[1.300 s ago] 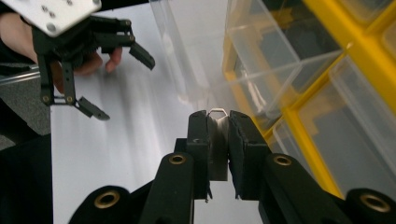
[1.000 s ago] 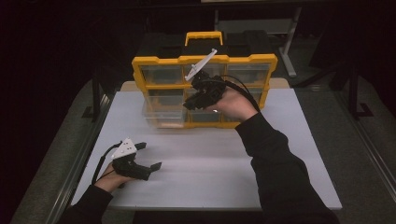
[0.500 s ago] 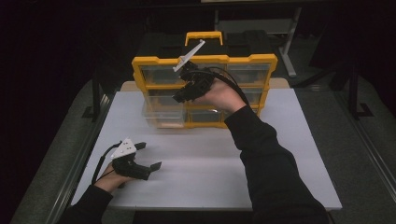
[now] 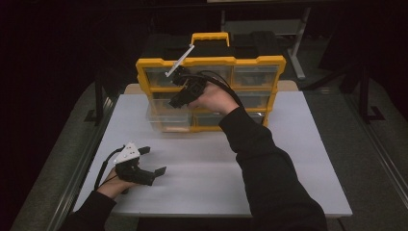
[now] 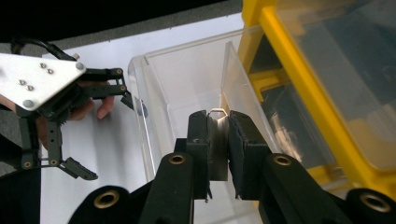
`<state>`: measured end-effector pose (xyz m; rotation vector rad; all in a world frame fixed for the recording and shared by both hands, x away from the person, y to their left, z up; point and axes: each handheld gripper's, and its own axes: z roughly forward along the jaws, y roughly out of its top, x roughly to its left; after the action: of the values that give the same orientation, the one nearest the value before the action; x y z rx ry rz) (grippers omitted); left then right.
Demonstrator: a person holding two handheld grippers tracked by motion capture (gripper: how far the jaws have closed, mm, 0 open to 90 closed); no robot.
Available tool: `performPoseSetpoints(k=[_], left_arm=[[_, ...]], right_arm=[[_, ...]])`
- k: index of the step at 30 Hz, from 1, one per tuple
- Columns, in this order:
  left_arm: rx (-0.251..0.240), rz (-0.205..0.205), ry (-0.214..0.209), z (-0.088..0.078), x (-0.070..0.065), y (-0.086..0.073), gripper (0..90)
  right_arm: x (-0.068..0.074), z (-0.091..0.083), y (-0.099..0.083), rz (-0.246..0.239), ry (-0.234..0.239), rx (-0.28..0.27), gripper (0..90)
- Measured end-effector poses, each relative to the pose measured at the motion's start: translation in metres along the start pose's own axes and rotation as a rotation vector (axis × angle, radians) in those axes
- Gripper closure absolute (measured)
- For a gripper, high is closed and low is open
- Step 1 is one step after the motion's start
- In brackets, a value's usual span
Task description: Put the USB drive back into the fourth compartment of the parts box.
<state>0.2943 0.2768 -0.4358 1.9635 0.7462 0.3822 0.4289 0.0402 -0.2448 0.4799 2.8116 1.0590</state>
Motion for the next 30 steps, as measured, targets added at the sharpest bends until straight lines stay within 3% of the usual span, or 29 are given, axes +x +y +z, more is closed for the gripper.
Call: performPoseSetpoints(k=[11, 13, 15, 18, 30], left_arm=[[0.004, 0.0, -0.001, 0.0, 0.0, 0.0, 0.0], [0.002, -0.001, -0.003, 0.0, 0.0, 0.0, 0.0], [0.001, 0.0, -0.001, 0.0, 0.0, 0.0, 0.0], [0.001, -0.001, -0.001, 0.0, 0.001, 0.0, 0.0], [-0.001, -0.002, -0.001, 0.0, 0.0, 0.0, 0.0]], right_arm=[[-0.002, 0.026, 0.001, -0.004, 0.016, 0.087, 76.5], [-0.003, 0.028, 0.001, 0.011, 0.012, 0.097, 70.3], [-0.003, 0.028, 0.0, 0.022, 0.01, 0.094, 72.5], [-0.005, 0.024, 0.001, 0.023, 0.011, 0.082, 88.7], [-0.002, 0.002, -0.001, 0.035, 0.042, 0.013, 88.9]])
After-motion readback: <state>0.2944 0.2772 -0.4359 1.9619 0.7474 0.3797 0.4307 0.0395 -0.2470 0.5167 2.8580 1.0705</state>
